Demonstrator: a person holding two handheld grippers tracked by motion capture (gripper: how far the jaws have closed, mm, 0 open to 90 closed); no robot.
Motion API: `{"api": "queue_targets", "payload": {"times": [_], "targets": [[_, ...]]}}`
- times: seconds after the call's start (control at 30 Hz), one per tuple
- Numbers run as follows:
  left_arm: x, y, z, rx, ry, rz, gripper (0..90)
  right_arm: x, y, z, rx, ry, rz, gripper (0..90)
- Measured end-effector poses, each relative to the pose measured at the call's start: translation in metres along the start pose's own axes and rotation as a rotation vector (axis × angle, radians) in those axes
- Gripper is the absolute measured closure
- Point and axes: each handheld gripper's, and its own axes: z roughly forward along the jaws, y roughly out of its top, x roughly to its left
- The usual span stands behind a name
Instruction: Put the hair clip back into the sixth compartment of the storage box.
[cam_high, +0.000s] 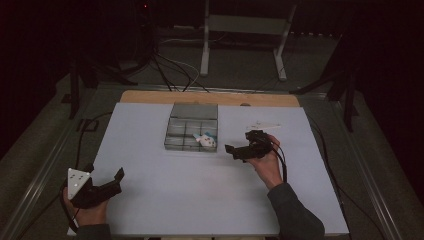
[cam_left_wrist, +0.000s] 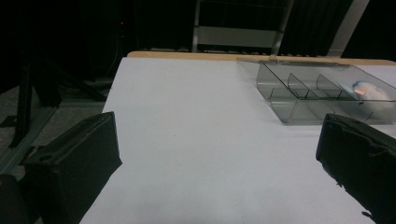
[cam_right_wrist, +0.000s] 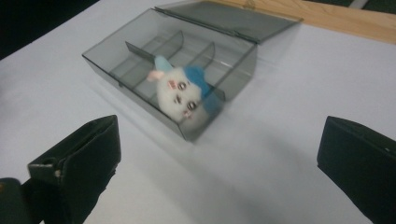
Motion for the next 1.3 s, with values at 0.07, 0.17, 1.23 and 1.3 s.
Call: {"api": "queue_targets", "payload": {"times": [0.07, 0.17, 1.23, 1.3], "targets": [[0.0, 0.0, 0.0, 0.0, -0.001, 0.002, 0.6, -0.002, -0.003, -0.002, -0.003, -0.004, -0.002, 0.0], [0.0, 0.0, 0.0, 0.002, 0.0, 0.003, 0.6, -0.008, -0.01, -0.016, -0.023, -0.021, 0.011, 0.0], [-0.014, 0.002, 0.001, 0.018, -0.043, 0.039, 0.6, -0.029, -0.091, -0.101, -0.202, -0.194, -0.046, 0.0], [-0.013, 0.002, 0.0, 0.016, -0.043, 0.039, 0.6, -0.031, -0.094, -0.103, -0.216, -0.188, -0.031, 0.0]]}}
